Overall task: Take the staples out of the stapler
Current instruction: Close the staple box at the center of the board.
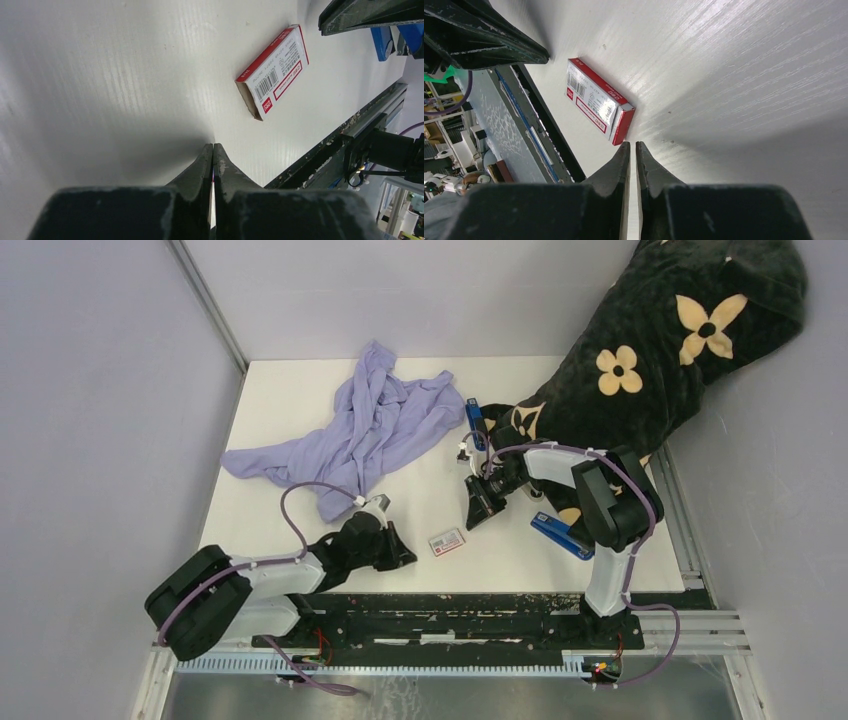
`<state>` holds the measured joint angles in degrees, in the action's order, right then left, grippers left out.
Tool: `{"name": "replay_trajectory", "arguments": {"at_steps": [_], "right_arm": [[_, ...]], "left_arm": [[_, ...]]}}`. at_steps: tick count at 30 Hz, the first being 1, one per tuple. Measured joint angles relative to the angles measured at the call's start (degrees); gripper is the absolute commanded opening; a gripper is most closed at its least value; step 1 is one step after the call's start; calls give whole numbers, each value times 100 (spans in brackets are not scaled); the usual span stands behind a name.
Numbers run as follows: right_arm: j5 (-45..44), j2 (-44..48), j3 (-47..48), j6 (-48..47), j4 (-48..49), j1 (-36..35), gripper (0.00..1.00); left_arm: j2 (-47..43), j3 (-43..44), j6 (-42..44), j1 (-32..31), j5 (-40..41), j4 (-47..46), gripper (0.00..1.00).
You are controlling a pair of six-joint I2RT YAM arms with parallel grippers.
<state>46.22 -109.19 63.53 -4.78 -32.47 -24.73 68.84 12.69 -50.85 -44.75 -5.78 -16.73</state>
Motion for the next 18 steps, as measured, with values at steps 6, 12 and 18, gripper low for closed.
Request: {"name": "replay_trajectory", "arguments": {"at_steps": [6,12,18], "right_arm": [[-87,-142,140,0,-149,-81,8],[-286,-258,236,7,-249,-264,1],[-417,-315,289,44,-323,-391,1]], "left_arm": [[398,197,4,0,-138,-181,4],[756,420,42,0,-245,-308,3],[997,592,79,-44,-328,-343,3]]}}
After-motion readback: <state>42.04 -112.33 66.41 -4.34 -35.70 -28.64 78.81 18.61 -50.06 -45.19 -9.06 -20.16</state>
